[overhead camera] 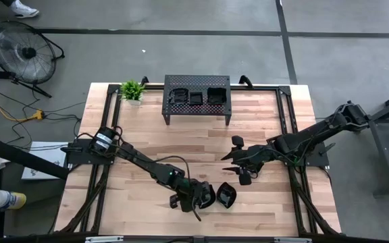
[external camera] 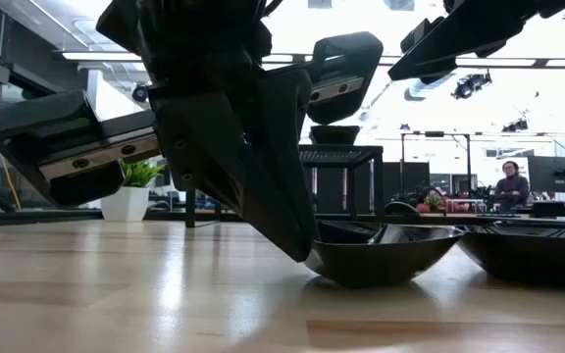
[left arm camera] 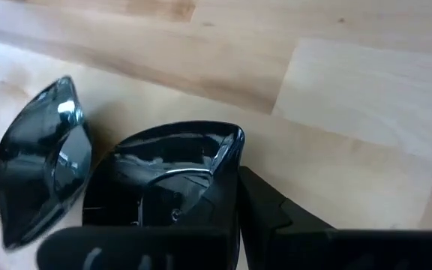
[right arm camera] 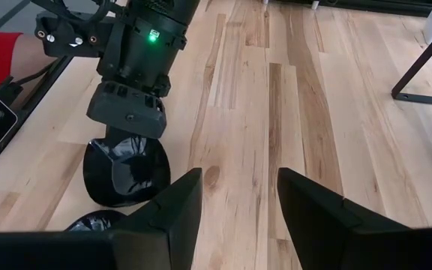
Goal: Pick & Place Mini shaped plates
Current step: Stack the leaf-shaped plate on top of the leaf-shaped plate on the shelf
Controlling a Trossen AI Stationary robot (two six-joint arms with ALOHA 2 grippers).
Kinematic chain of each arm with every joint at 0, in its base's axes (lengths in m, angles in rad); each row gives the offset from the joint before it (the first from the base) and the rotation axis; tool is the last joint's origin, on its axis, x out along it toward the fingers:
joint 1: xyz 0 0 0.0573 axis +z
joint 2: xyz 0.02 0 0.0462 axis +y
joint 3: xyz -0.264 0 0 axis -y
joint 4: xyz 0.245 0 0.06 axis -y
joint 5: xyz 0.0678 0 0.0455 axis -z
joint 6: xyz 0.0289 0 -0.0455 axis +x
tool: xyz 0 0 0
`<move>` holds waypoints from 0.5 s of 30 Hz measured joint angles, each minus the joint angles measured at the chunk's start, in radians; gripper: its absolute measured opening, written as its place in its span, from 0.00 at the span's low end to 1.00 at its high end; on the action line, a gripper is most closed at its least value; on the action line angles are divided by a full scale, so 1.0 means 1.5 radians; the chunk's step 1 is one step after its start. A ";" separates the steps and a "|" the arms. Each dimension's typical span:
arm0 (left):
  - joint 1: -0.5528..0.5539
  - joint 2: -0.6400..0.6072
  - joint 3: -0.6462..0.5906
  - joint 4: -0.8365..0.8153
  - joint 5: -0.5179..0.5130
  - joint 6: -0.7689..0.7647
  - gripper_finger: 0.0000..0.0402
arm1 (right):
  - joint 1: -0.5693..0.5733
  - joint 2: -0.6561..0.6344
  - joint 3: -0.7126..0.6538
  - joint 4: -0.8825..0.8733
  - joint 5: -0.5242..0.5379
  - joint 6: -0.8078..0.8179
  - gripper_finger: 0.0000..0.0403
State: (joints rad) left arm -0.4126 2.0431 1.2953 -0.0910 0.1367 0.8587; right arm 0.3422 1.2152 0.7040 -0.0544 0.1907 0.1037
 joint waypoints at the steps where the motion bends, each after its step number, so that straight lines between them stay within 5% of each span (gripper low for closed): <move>1: 0.000 -0.004 0.000 -0.009 -0.008 -0.001 0.00 | 0.000 0.000 0.000 0.000 0.000 0.000 0.42; 15: -0.019 -0.126 -0.001 -0.200 -0.143 -0.021 0.00 | 0.000 0.000 0.000 0.005 0.000 0.000 0.42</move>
State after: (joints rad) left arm -0.4407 1.8548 1.2945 -0.3916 -0.0774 0.8272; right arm 0.3420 1.2152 0.7040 -0.0467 0.1909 0.1036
